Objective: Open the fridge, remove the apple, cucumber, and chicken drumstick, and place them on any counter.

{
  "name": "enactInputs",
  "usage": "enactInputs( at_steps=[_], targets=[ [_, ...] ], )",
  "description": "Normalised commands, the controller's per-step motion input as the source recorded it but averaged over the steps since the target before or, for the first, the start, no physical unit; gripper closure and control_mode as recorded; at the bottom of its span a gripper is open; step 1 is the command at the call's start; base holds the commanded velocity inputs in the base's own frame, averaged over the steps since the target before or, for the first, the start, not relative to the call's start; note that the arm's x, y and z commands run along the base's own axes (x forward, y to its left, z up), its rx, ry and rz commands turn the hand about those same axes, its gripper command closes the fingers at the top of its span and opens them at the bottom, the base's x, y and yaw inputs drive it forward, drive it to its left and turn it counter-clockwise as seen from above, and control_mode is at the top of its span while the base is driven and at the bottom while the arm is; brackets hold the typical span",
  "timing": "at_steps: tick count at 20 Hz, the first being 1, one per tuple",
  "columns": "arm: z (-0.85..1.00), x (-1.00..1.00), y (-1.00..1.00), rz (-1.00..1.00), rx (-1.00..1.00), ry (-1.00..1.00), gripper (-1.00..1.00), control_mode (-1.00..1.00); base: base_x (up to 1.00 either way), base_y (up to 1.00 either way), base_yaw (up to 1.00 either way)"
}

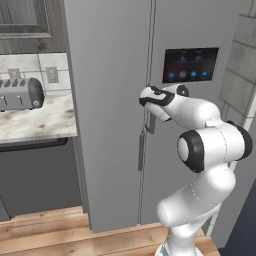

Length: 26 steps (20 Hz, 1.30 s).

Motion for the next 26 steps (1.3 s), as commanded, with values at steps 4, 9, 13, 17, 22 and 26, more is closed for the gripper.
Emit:
enactInputs(
  at_steps=[4,9,13,17,22,26],
  targets=[
    [0.0,0.0,0.0,0.0,0.0,0.0,1.0,-1.0,0.0,0.0,0.0],
    [-0.05,-0.5,-0.01,0.0,0.0,0.0,1.0,-1.0,0.0,0.0,0.0],
    [-0.07,-1.0,-0.17,0.09,-0.07,-0.09,1.0,-1.0,0.0,0.0,0.0],
    [-0.04,-1.0,-0.42,0.11,-0.04,-0.14,1.0,-1.0,0.0,0.0,0.0],
    [0.0,-1.0,-0.54,0.09,-0.01,-0.12,1.0,-1.0,0.0,0.0,0.0],
    [0.0,-1.0,-0.51,0.14,-0.05,-0.06,1.0,-1.0,0.0,0.0,0.0]
  ],
)
